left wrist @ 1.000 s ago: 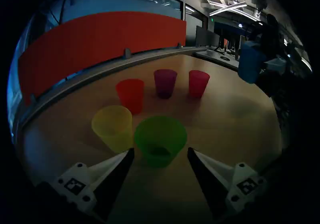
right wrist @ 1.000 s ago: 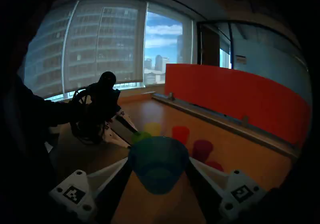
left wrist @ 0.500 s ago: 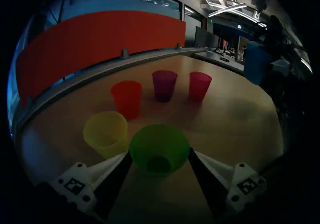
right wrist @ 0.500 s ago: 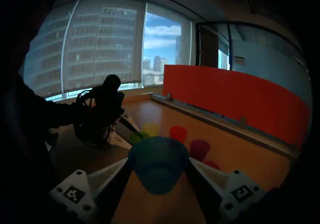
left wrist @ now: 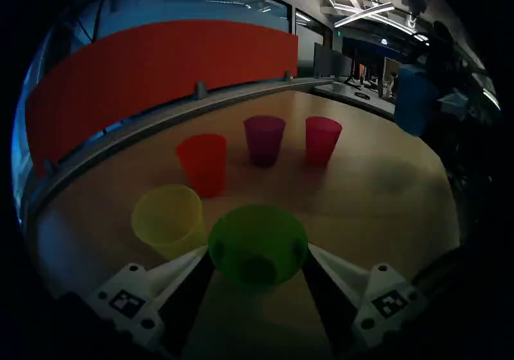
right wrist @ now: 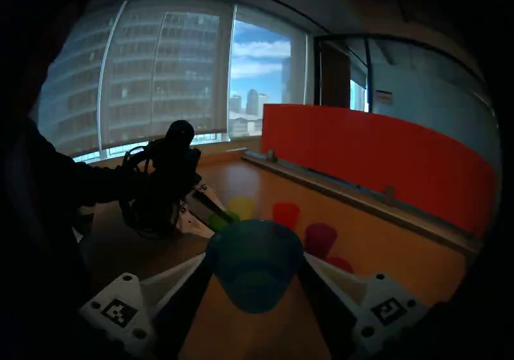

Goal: Pour water

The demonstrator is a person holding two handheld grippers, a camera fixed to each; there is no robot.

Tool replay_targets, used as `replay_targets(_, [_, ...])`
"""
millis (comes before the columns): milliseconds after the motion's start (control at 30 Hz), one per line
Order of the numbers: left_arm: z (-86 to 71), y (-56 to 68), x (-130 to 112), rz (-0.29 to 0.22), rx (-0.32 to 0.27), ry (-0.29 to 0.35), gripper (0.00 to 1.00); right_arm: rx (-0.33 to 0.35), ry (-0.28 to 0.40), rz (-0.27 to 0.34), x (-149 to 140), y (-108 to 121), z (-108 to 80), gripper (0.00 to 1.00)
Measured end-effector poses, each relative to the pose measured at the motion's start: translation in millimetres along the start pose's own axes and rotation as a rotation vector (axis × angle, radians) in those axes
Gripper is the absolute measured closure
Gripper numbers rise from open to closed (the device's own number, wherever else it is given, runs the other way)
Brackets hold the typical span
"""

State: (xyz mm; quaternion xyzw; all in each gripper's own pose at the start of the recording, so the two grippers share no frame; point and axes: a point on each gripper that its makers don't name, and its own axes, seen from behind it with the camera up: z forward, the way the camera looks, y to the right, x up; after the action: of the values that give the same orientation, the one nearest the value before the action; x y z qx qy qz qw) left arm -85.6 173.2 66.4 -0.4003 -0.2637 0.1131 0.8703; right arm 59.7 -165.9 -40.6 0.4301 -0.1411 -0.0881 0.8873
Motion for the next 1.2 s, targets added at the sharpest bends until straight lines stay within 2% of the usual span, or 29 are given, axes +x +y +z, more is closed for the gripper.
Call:
replay_targets(200, [-8.6,2.5,14,-0.012,-0.011,0.041,0.14,0.000,0.010,-0.001,5,0,-0.2,0.10])
replay_targets(500, [-37.0,14.9,55,-0.065,-0.043,0.167,0.14,-0.002,0.038,-0.005,21,-1,-0.8,0.10])
replay_targets(833, [-76.7,26.5,88,-0.027,-0.025,0.272,0.13,0.001,0.071,-0.009,41,-4,-2.8,0.10])
replay_targets(1200, [-109.5,42.1,120,-0.004,-0.026,0.390,0.13,0.005,0.094,-0.033,57,-11,-6.8,0.10])
